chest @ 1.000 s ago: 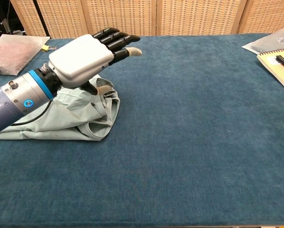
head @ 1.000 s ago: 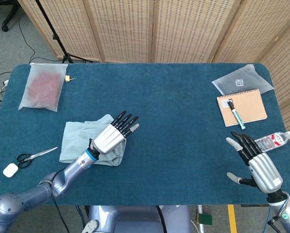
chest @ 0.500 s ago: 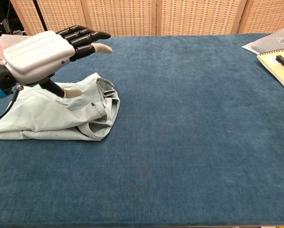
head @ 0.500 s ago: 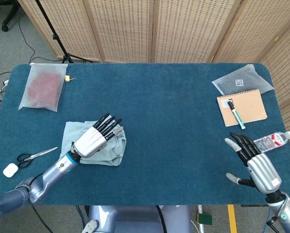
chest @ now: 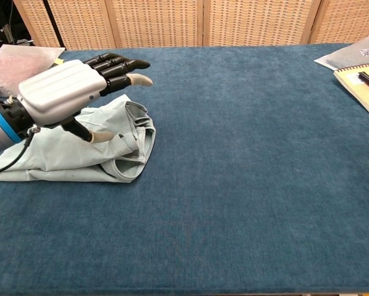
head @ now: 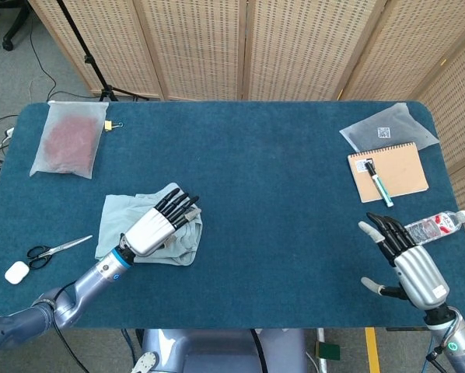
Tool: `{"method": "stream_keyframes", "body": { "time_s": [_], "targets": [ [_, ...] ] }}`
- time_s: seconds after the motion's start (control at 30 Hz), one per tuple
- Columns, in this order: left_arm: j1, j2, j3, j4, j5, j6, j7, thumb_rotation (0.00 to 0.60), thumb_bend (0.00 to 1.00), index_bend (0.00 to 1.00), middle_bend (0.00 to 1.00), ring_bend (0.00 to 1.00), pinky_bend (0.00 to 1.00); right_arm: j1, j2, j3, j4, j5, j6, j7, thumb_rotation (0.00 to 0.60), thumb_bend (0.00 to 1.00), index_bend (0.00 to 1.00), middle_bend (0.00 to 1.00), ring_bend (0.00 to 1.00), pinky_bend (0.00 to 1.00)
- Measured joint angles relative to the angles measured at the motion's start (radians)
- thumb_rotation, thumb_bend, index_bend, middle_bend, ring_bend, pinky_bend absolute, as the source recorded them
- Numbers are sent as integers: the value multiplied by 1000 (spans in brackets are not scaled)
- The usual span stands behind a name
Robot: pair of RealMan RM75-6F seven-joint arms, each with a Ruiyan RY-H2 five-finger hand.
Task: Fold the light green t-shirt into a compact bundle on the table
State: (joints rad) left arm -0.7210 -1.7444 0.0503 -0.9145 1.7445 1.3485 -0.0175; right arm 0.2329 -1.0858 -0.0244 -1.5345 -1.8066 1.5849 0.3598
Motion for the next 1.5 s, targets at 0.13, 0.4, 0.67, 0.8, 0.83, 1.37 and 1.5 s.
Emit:
{"method": "stream_keyframes", "body": {
  "time_s": [0.13,0.4,0.67,0.8,0.83,1.37,1.5],
  "targets": [
    [-7,-26,0,3,1,-19,-17,600,215,0,0,0,0,-1,1,-1,1,-4,3,0,600,145,0,0,0,55],
    [-17,-69,2,9,0,-54,-30,600,215,0,0,0,0,0,0,-1,1,-3,0,-2,600,147,0,0,0,55],
    [-15,-88,12,17,14,-50,-32,600,215,0,0,0,0,-1,2,-2,2,-4,3,2,600,156,0,0,0,55],
    [-12,-91,13,19,9,-58,-40,600,215,0,0,0,0,-1,2,-2,1,-6,4,1,600,156,0,0,0,55],
    [-11,-91,13,19,9,-57,-44,600,216,0,0,0,0,-2,2,-2,1,-6,5,1,600,156,0,0,0,55],
    [-7,45,-82,-37,-59,-4,-63,600,221,0,0,0,0,0,0,-2,-1,-4,-1,-5,600,156,0,0,0,55],
    [-6,51,-86,-10,-92,-55,-70,600,221,0,0,0,0,1,-2,-2,0,0,-7,-6,600,156,0,0,0,55]
  ]
}}
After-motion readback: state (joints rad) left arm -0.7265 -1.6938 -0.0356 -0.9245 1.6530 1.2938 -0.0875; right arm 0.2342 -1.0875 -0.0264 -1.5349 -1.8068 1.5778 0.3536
